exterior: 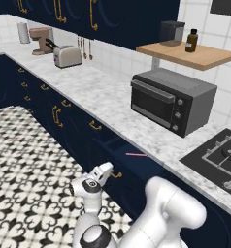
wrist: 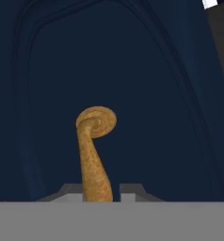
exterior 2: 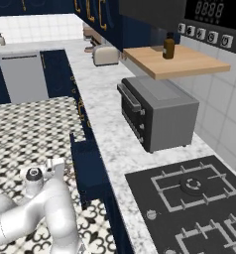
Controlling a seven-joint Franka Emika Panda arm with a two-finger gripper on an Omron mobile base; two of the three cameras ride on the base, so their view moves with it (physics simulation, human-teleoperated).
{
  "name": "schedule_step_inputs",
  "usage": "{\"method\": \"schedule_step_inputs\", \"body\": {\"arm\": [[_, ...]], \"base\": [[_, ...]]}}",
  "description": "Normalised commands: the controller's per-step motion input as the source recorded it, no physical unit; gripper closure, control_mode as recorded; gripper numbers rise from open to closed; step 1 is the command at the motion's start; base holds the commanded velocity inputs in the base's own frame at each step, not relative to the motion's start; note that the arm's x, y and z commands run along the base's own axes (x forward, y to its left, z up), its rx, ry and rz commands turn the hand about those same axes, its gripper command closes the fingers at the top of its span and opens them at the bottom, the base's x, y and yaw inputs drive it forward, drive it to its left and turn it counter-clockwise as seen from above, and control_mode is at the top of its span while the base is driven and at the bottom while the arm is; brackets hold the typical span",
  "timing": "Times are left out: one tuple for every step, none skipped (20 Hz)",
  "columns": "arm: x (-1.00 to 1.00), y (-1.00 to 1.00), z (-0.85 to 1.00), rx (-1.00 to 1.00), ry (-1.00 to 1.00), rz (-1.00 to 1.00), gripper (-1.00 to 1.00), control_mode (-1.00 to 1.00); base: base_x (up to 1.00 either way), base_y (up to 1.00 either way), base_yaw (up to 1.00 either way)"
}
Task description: Take a straw from the drawer in front and place it inside the glass cup on the dining counter.
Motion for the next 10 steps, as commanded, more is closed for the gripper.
{"method": "schedule_step_inputs", "body": {"arm": [[-0.64, 1.00, 0.06, 0.00, 0.01, 0.00, 1.00, -1.00], [-0.64, 1.00, 0.09, 0.00, 0.02, 0.00, 1.00, -1.00], [-0.65, 1.00, 0.11, 0.00, 0.02, 0.00, 1.00, -1.00], [-0.66, 1.00, 0.12, 0.00, 0.02, 0.00, 1.00, -1.00], [-0.64, 1.00, 0.12, 0.00, 0.02, 0.00, 1.00, -1.00], [-0.64, 1.00, 0.10, 0.00, 0.02, 0.00, 1.00, -1.00], [-0.65, 1.00, 0.10, 0.00, 0.02, 0.00, 1.00, -1.00], [-0.61, 1.00, 0.11, 0.00, 0.03, 0.00, 1.00, -1.00], [-0.60, 1.00, 0.10, 0.00, 0.04, 0.00, 1.00, -1.00], [-0.60, 1.00, 0.09, 0.00, 0.04, 0.00, 1.00, -1.00]], "base": [[0.00, 0.00, 0.00], [0.00, 0.00, 0.00], [0.00, 0.00, 0.00], [0.00, 0.00, 0.00], [0.00, 0.00, 0.00], [0.00, 0.00, 0.00], [0.00, 0.00, 0.00], [0.00, 0.00, 0.00], [0.00, 0.00, 0.00], [0.00, 0.00, 0.00]]}}
